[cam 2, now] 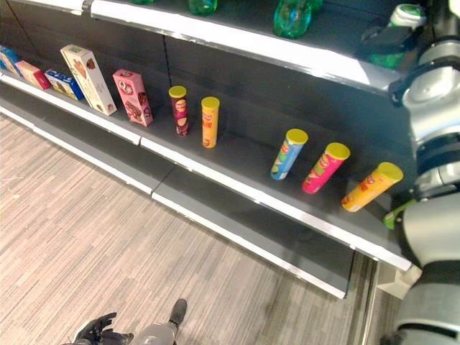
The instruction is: Put the goods on the table back onto the shelves and tidy them up.
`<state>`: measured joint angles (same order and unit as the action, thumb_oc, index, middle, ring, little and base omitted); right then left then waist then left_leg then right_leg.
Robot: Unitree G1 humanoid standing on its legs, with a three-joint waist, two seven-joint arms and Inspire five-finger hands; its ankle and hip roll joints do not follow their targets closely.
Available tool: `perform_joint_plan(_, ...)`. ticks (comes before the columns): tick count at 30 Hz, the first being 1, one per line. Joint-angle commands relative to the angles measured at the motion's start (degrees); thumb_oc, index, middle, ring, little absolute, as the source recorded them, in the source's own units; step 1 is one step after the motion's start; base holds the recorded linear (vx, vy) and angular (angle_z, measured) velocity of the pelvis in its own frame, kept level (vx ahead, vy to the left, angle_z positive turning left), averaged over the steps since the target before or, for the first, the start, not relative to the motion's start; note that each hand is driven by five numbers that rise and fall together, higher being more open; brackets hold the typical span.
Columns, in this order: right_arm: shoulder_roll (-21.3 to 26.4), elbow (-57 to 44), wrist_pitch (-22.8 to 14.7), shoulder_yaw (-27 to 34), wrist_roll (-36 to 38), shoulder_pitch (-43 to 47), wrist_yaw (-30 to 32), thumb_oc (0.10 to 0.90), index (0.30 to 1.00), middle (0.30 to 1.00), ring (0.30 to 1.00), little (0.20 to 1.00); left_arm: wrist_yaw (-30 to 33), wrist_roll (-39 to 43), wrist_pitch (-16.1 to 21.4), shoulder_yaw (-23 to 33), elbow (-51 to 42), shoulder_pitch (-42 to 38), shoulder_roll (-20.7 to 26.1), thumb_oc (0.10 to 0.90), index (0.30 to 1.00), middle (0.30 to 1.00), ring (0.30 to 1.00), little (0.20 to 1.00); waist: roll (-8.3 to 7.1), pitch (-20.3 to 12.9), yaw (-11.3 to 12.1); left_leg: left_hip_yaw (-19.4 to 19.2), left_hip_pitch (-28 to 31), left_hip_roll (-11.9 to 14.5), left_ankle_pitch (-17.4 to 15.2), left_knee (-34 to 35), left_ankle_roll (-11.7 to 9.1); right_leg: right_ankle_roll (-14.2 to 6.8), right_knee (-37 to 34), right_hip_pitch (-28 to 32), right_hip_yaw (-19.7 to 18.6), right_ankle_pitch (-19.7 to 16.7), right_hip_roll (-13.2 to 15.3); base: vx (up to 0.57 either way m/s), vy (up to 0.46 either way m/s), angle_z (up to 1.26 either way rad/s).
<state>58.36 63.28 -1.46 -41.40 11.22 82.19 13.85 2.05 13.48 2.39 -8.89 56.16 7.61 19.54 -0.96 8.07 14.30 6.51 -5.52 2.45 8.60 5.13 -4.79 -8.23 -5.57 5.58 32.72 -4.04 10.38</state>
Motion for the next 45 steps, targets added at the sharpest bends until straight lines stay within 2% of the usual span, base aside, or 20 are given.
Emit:
perform_joint_plan(1,3.5,-1.4,-2.5,-6.2,-2.1,12.9,2.0,0.400,0.300,0.300,0.300,0.300,1.8,1.1,2.7,-3.3,-0.1,-1.5,3.7,0.800,0.900,0.900,0.900,0.900,-2.25,-1.5,0.7,-3.0,2.7,1.8,-6.4,-0.1,-3.5,-2.7,0.6,4.7,-2.9,4.0,0.4,0.00,0.000,0.00)
perform_joint_plan(21,2.9,-0.6,-2.1,-6.9,-2.5,13.2,1.4,0.400,0.300,0.300,0.300,0.300,1.7,0.8,2.7,-3.4,-0.4,-1.2,3.6,0.800,0.900,0.900,0.900,0.900,-2.53,-1.4,-0.4,-4.1,3.6,2.1,-6.9,-0.1,-3.3,-2.6,0.6,4.7,-4.0,4.0,0.4,0.00,0.002,-0.03)
perform_joint_plan(22,2.6,-0.7,-2.1,-6.5,-2.3,12.9,1.4,0.547,0.521,0.521,0.521,0.521,1.7,0.6,2.7,-3.5,-0.5,-1.2,3.7,0.800,0.900,0.900,0.900,0.900,-2.50,-1.4,-0.4,-4.2,3.7,2.1,-6.9,-0.1,-3.3,-2.6,0.6,4.7,-4.0,4.0,0.4,0.00,0.000,0.00)
perform_joint_plan(23,2.5,-0.8,-2.1,-6.3,-2.1,12.7,1.4,0.764,0.846,0.846,0.846,0.846,1.7,0.6,2.6,-3.5,-0.4,-1.2,3.7,0.800,0.900,0.900,0.900,0.900,-2.55,-1.4,-0.4,-4.1,3.7,2.1,-7.0,-0.1,-3.3,-2.6,0.6,4.7,-4.0,4.0,0.4,0.00,0.000,0.00)
perform_joint_plan(24,2.5,-0.8,-2.1,-6.3,-2.1,12.6,1.4,0.800,0.900,0.900,0.900,0.900,1.7,0.6,2.6,-3.5,-0.4,-1.2,3.7,0.800,0.900,0.900,0.900,0.900,-2.58,-1.4,-0.4,-4.1,3.7,2.1,-6.9,-0.1,-3.3,-2.6,0.6,4.7,-4.0,4.0,0.4,0.00,0.000,0.00)
perform_joint_plan(39,3.7,-1.3,-2.0,-6.4,-2.3,13.5,2.7,0.800,0.900,0.900,0.900,0.900,1.7,0.4,2.5,-3.6,0.1,-1.4,3.5,0.800,0.900,0.900,0.900,0.900,-2.70,-1.6,-1.1,-4.7,4.1,2.3,-7.3,-0.1,-3.4,-2.7,0.6,4.9,-4.1,3.9,0.5,0.00,0.001,0.00)
perform_joint_plan(42,6.4,-7.0,-3.1,-5.2,-0.7,13.7,4.3,0.800,0.900,0.900,0.900,0.900,1.8,-0.2,2.4,-3.2,0.2,-1.4,3.7,0.800,0.900,0.900,0.900,0.900,-2.83,-1.7,-1.9,-5.5,4.4,2.7,-7.5,-0.1,-3.4,-2.7,0.6,4.5,-4.8,3.7,0.4,-0.02,0.015,-0.12)
perform_joint_plan(45,12.9,-24.2,-6.3,1.0,3.0,9.8,7.5,0.800,0.900,0.900,0.900,0.900,1.5,-0.8,1.9,-1.7,0.2,-0.8,2.9,0.800,0.900,0.900,0.900,0.900,-2.26,-1.8,-4.2,-7.1,4.9,3.4,-7.9,-0.1,-3.6,-2.8,0.6,3.7,-5.8,3.6,0.3,0.00,0.011,-0.13)
